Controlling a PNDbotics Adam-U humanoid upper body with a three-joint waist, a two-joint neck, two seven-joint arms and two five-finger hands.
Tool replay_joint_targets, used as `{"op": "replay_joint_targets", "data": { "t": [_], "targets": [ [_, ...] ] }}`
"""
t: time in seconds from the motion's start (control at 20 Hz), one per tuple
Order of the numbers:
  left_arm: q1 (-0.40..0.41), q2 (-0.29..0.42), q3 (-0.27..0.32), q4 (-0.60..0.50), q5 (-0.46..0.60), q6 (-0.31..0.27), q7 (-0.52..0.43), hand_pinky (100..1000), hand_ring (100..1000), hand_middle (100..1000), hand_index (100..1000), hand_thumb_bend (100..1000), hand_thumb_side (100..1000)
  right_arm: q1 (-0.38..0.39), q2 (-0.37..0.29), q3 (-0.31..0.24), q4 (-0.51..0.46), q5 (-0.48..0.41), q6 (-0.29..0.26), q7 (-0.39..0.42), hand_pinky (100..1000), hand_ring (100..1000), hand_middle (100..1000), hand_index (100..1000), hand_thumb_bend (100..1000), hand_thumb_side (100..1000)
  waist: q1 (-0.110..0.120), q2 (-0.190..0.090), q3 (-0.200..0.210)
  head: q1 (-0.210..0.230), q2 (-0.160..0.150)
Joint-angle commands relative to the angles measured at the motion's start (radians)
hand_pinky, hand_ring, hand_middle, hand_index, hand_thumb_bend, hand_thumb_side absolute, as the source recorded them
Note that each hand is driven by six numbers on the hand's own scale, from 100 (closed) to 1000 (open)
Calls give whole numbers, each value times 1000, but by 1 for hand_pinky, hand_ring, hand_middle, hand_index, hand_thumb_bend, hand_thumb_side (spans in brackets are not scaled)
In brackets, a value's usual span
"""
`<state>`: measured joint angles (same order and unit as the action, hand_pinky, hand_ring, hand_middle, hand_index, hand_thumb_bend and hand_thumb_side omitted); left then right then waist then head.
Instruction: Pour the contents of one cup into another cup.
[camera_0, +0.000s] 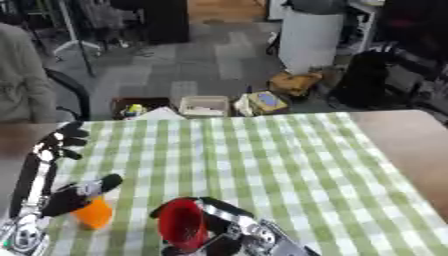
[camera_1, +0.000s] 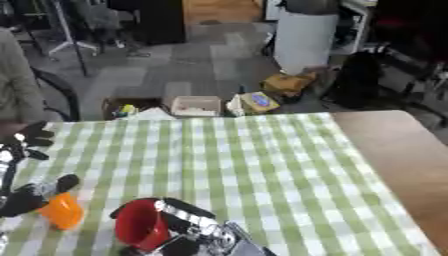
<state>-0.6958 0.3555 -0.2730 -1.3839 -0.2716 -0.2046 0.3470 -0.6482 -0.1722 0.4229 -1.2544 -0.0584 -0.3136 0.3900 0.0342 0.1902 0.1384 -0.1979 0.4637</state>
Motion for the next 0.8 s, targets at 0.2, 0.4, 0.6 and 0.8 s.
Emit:
{"op": "replay_joint_targets", "data": {
  "t": [0.2, 0.4, 0.6, 0.8],
  "targets": [
    [57, 71, 32, -340, 174, 80, -49, 567, 680, 669, 882, 938, 685, -47, -20, -125, 159, 196, -58, -154, 487, 717, 297, 855, 161, 164, 13, -21, 19, -14, -2],
    [142, 54, 64, -473, 248, 113, -54, 558, 673, 661, 879, 916, 689, -62, -14, -195, 283, 354, -95, -284, 659, 841, 331, 871, 244, 212, 16, -21, 26, -18, 2],
    [221, 37, 84, -533, 265, 131, -56, 555, 669, 657, 877, 907, 698, -68, -20, -237, 337, 482, -121, -399, 819, 959, 470, 929, 629, 437, 17, -21, 29, -19, 4],
    [269, 22, 97, -550, 258, 139, -49, 555, 671, 655, 877, 900, 707, -68, -29, -261, 331, 567, -133, -489, 864, 991, 527, 955, 746, 515, 15, -21, 29, -17, 3]
  ]
}}
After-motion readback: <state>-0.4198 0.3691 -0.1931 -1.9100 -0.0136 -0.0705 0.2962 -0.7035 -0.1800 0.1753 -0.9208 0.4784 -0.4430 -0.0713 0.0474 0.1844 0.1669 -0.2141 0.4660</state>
